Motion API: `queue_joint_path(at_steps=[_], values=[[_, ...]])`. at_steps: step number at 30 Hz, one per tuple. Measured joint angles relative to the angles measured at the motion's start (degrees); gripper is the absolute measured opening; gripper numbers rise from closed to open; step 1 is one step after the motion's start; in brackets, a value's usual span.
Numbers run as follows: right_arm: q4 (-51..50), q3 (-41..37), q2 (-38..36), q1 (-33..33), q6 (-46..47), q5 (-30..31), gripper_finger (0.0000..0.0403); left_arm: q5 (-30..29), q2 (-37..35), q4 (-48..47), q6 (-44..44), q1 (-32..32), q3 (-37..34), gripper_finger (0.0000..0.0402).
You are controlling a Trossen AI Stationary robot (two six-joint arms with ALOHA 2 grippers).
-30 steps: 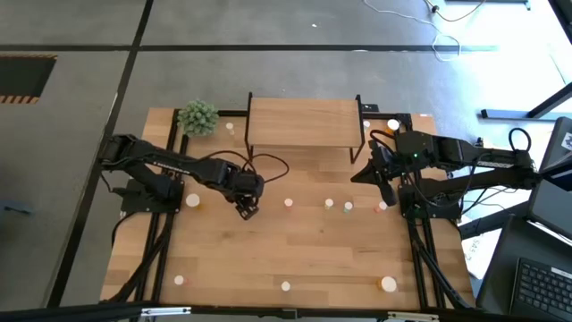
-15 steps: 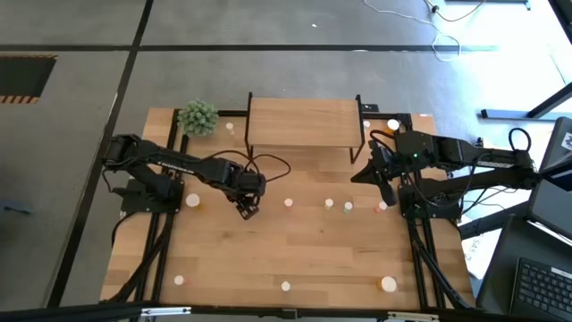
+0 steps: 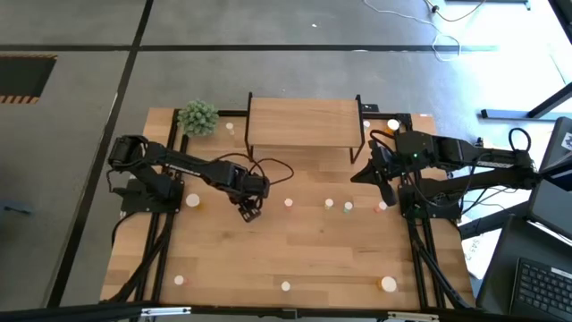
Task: Pick and place medicine bottles onto shelf by color
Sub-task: Put the bottom left yellow pill bottle on the shelf
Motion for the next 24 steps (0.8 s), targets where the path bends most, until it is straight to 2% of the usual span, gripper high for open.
queue_joint_path(at_steps=[24], values=[[-0.13,0.0,0.0,0.0,-0.04,0.0,0.0006,0.0,0.41,-0.32,-0.36,0.15,-0.01,0.0209]])
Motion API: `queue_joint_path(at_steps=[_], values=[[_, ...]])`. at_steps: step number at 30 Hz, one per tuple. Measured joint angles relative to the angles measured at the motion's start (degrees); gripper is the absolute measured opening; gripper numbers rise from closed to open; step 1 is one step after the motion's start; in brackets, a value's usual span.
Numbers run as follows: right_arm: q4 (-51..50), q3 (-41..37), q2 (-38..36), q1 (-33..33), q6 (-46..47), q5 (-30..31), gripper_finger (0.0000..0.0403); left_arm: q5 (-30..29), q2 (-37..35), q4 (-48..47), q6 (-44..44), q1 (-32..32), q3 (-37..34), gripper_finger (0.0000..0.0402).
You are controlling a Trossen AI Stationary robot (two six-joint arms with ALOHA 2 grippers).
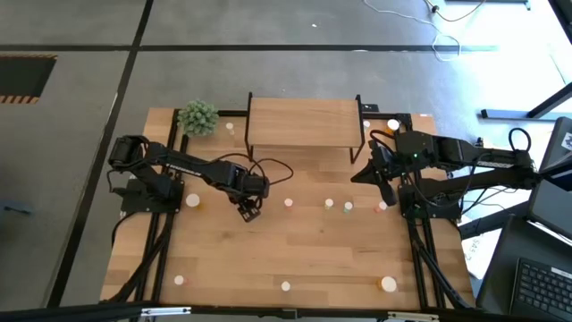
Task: Pick and place medicine bottles onto shelf by color
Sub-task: Put the bottom left yellow pill bottle on the shelf
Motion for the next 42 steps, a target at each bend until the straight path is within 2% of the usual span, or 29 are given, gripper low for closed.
queue_joint_path(at_steps=[20,42], values=[[0.02,0.0,0.0,-0.02,0.01,0.0,0.0006,0.0,0.0,0.57,-1.54,0.66,0.0,0.0158],[0.02,0.0,-0.01,-0.02,0.06,0.0,0.0006,1.05,0.0,0.6,-1.19,0.85,0.0,0.015]])
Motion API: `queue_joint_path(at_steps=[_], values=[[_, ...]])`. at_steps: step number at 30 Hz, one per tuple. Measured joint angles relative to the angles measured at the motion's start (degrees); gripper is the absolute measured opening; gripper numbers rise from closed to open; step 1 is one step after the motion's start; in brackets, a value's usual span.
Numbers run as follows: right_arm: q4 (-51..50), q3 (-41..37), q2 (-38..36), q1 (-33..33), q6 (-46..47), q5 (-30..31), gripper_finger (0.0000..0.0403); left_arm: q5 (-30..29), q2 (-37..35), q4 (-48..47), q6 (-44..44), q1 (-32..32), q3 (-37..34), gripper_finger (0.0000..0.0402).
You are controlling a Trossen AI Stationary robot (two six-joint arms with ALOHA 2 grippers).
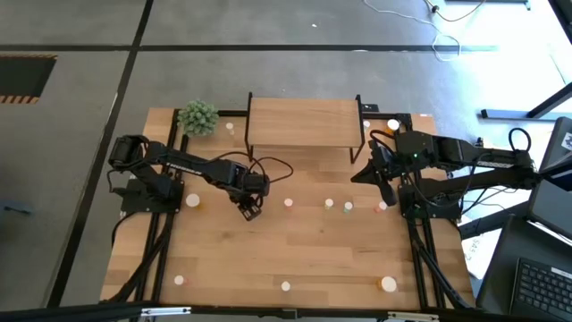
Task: Pick and place medicine bottles onto shelf by color
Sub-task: Put the bottom left yellow pill bottle on the shelf
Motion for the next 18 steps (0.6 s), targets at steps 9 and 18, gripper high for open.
queue_joint_path(at_steps=[9,18], values=[[0.0,0.0,0.01,0.01,-0.05,0.0,0.0006,0.0,-0.06,-0.24,0.0,0.0,0.0,0.0108],[0.0,0.0,0.01,0.01,-0.08,0.0,0.0006,0.21,-0.07,-0.35,0.02,0.0,0.0,0.0104]])
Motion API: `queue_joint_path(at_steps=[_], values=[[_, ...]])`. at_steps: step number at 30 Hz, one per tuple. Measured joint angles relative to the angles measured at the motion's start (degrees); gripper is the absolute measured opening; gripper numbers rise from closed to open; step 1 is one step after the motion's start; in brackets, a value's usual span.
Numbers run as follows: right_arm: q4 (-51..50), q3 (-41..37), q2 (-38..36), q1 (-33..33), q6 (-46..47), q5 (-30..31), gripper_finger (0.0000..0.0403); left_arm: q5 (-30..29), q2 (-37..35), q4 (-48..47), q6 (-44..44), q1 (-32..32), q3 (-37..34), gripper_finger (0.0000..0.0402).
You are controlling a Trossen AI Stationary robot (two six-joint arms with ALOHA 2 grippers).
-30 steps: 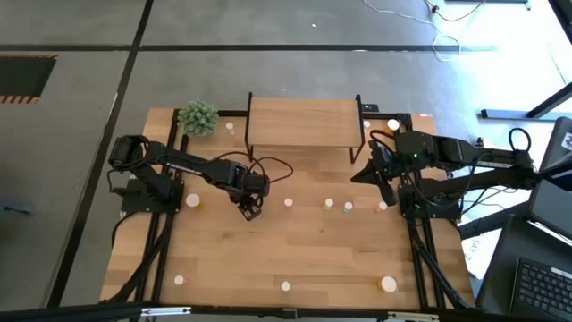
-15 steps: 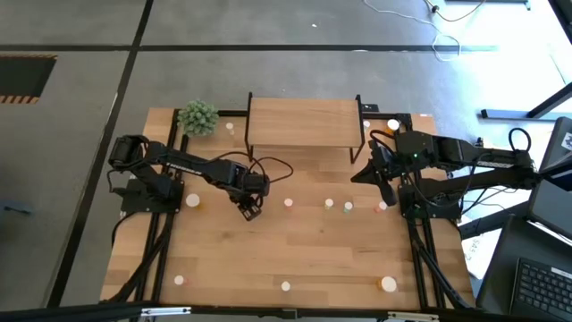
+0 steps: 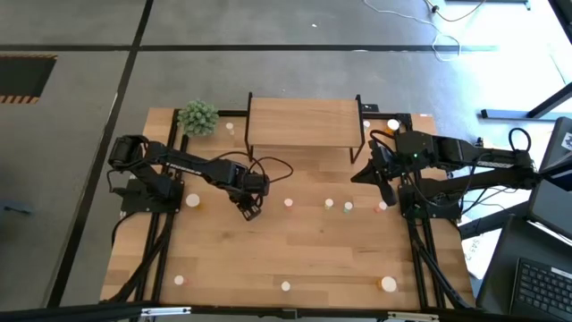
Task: Pick and place medicine bottles onto shelf by color
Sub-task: Put the bottom left yellow pill bottle on the shelf
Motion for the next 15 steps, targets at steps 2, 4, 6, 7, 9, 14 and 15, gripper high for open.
queue_joint_path(at_steps=[2,4,6,7,9,14,15], values=[[0.0,0.0,0.0,-0.01,0.07,0.0,0.0006,0.11,0.0,-0.03,0.0,0.0,0.0,0.0104],[0.0,0.0,0.0,0.0,0.03,0.0,0.0006,0.16,-0.07,-0.04,0.0,0.0,0.0,0.0104],[0.0,0.0,0.0,-0.01,0.0,0.0,0.0006,0.45,-0.32,-0.17,0.0,0.0,0.0,0.0103],[0.0,0.0,0.0,-0.01,0.06,0.0,0.0006,0.49,-0.39,-0.17,0.0,0.0,0.02,0.0103],[0.0,0.0,0.0,0.01,0.05,0.0,0.0006,0.56,-0.39,-1.44,0.04,0.0,0.8,0.0103],[0.0,0.0,-0.01,-0.01,-0.34,0.0,0.0006,0.49,-0.39,-4.65,2.45,0.0,5.38,0.0103],[0.02,0.0,0.0,-0.01,-0.37,0.0,0.0006,0.47,-0.39,-4.78,2.94,0.0,6.31,0.0103]])
